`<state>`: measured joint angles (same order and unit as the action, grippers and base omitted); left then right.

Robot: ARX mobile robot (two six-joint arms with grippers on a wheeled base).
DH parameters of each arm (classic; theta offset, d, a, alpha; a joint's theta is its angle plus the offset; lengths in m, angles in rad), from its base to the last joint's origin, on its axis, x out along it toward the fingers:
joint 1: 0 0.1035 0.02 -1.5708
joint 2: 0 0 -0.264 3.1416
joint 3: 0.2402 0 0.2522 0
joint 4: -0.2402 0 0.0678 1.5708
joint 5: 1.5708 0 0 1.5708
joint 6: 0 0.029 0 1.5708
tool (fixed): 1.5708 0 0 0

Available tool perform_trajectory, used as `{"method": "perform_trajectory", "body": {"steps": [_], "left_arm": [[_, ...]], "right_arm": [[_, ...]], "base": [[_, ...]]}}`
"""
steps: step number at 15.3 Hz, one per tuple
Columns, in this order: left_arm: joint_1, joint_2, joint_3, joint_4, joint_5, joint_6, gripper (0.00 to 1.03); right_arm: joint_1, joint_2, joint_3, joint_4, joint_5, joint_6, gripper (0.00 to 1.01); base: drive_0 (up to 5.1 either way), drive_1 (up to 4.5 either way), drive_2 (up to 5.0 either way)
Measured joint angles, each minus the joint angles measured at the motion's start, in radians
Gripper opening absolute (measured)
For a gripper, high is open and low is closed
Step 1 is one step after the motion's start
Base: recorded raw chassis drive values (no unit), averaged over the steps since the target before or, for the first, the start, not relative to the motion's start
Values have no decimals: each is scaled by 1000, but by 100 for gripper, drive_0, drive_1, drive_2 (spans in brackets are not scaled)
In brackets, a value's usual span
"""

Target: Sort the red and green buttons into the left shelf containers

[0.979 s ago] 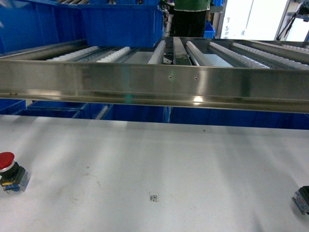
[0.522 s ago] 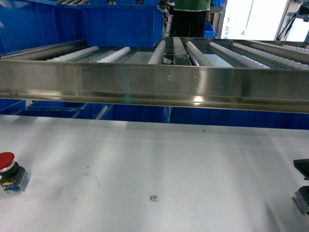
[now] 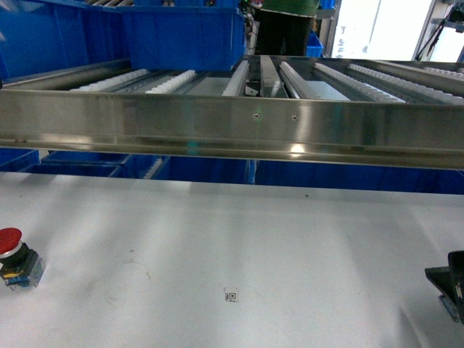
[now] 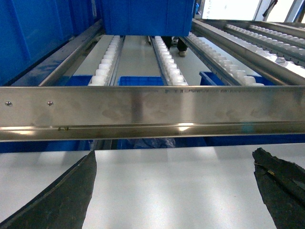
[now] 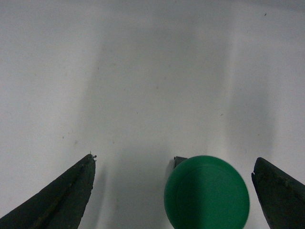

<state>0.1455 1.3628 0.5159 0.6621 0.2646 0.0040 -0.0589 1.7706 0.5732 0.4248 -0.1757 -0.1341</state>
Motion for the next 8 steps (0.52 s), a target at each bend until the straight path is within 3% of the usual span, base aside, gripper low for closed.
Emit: {"method": "perform_trajectory", "body": {"steps": [8], "left_arm": [[0,0,0,0,0,0,98]], "right_arm": [[-2,137,63,-3,16,-43,98]], "base": [[0,0,0]]}}
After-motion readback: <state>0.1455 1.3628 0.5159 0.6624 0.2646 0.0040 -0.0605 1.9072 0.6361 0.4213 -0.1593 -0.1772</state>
